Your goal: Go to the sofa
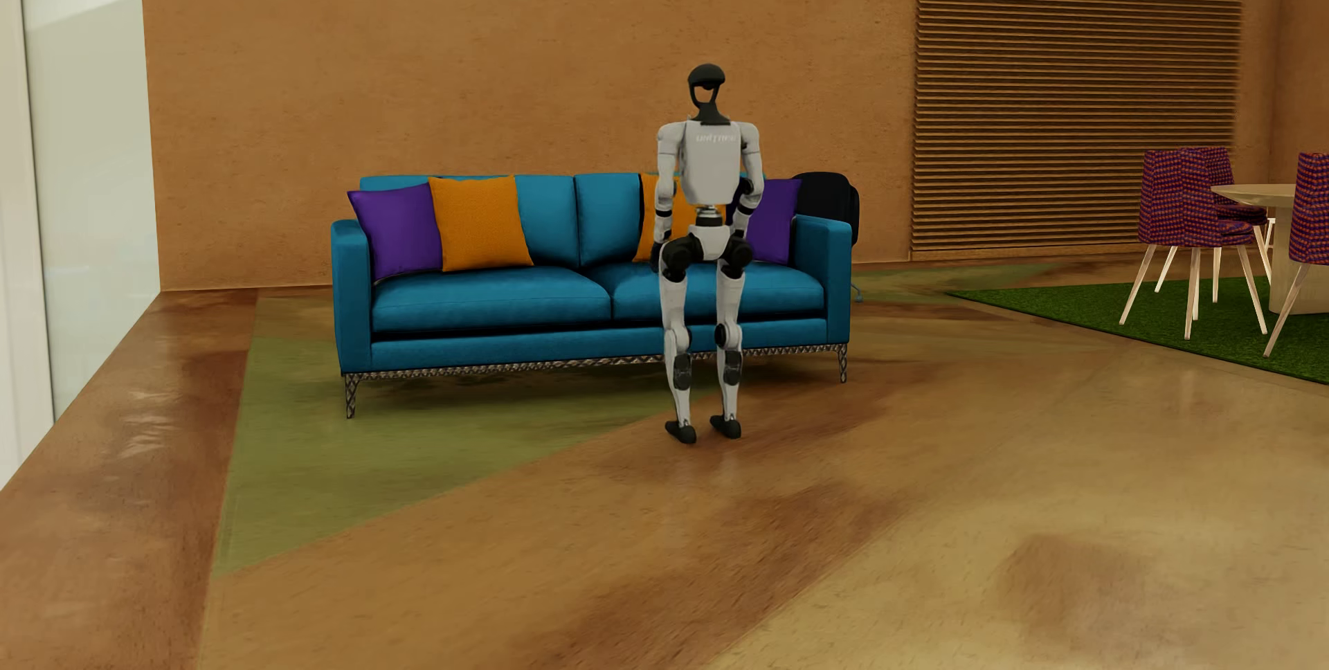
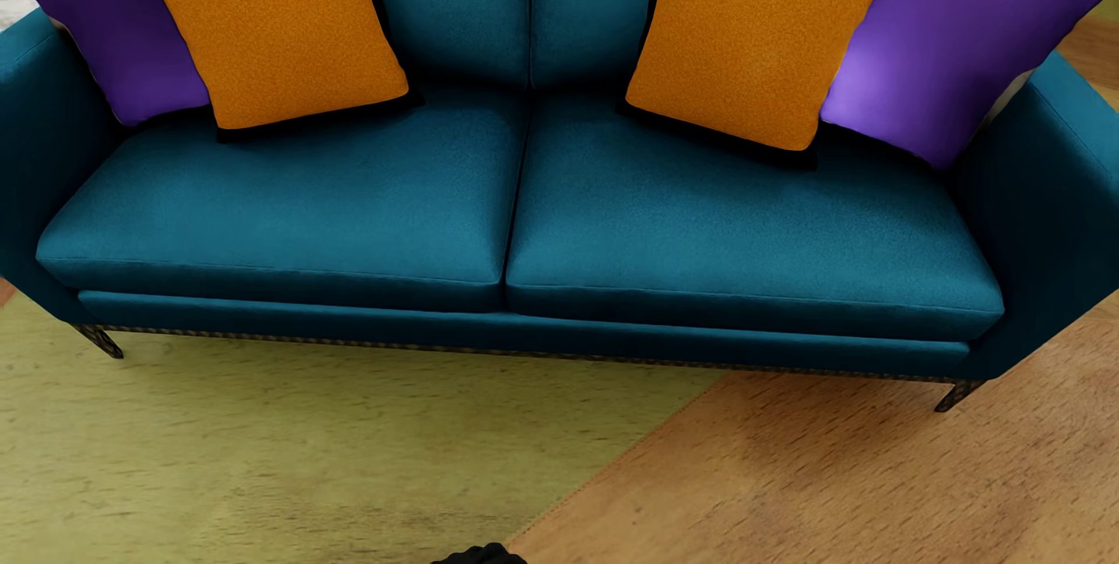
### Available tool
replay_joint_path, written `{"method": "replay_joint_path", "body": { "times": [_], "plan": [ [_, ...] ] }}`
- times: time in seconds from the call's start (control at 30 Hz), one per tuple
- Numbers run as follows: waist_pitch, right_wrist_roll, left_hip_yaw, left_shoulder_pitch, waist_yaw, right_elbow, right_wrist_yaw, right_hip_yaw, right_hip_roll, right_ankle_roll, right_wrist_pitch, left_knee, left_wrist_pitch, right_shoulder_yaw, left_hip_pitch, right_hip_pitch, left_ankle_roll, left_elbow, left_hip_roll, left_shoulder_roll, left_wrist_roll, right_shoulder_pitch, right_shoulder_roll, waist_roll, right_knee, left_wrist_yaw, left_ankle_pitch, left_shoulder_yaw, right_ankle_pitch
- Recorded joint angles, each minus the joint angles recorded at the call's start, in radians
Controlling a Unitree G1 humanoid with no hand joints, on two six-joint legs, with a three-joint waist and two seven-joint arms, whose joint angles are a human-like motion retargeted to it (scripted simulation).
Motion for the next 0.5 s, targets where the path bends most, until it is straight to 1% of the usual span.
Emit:
{"method": "replay_joint_path", "body": {
  "times": [0.03,0.07,0.1,0.17,0.23,0.3,0.43,0.5],
  "plan": [
    [-0.004,0.005,0.002,-0.010,-0.001,-0.006,0.009,0.001,-0.011,0.000,-0.008,-0.044,-0.009,0.000,0.029,0.008,-0.009,0.025,-0.009,0.010,0.019,0.009,-0.007,-0.006,-0.001,-0.018,0.020,-0.039,-0.002],
    [-0.008,-0.004,0.004,-0.018,-0.003,-0.014,0.009,0.003,-0.020,0.002,-0.012,-0.079,-0.017,0.012,0.053,0.017,-0.013,0.043,-0.017,0.020,0.032,0.013,-0.017,-0.011,-0.004,-0.029,0.036,-0.068,-0.003],
    [-0.012,-0.017,0.006,-0.021,-0.004,-0.023,-0.001,0.005,-0.026,0.004,-0.016,-0.104,-0.020,0.030,0.070,0.024,-0.012,0.052,-0.023,0.029,0.033,0.013,-0.026,-0.014,-0.008,-0.033,0.047,-0.081,-0.003],
    [-0.018,-0.025,0.008,-0.018,-0.005,-0.023,-0.037,0.007,-0.033,0.008,-0.011,-0.119,-0.010,0.052,0.084,0.030,-0.006,0.061,-0.030,0.042,0.019,0.009,-0.031,-0.018,-0.009,-0.015,0.054,-0.078,-0.006],
    [-0.022,-0.021,0.012,-0.007,-0.004,0.016,-0.064,0.010,-0.036,0.017,0.021,-0.117,0.012,0.057,0.088,0.034,0.002,0.074,-0.032,0.054,0.003,-0.005,-0.013,-0.018,-0.008,0.001,0.053,-0.065,-0.009],
    [-0.026,-0.017,0.015,-0.001,-0.002,0.052,-0.077,0.014,-0.036,0.004,0.047,-0.122,0.024,0.062,0.093,0.035,0.008,0.086,-0.034,0.070,0.000,-0.017,0.009,-0.018,-0.007,-0.006,0.056,-0.060,-0.006],
    [-0.035,-0.007,0.012,-0.001,-0.002,0.050,-0.110,0.012,-0.038,0.004,0.048,-0.132,0.032,0.081,0.097,0.036,0.017,0.111,-0.037,0.099,-0.007,-0.013,0.007,-0.018,-0.008,-0.004,0.061,-0.059,-0.008],
    [-0.037,-0.003,0.010,0.002,-0.002,0.053,-0.101,0.010,-0.038,0.005,0.039,-0.132,0.033,0.099,0.096,0.035,0.018,0.113,-0.038,0.105,-0.012,-0.018,-0.003,-0.018,-0.007,-0.002,0.060,-0.055,-0.010]
  ]
}}
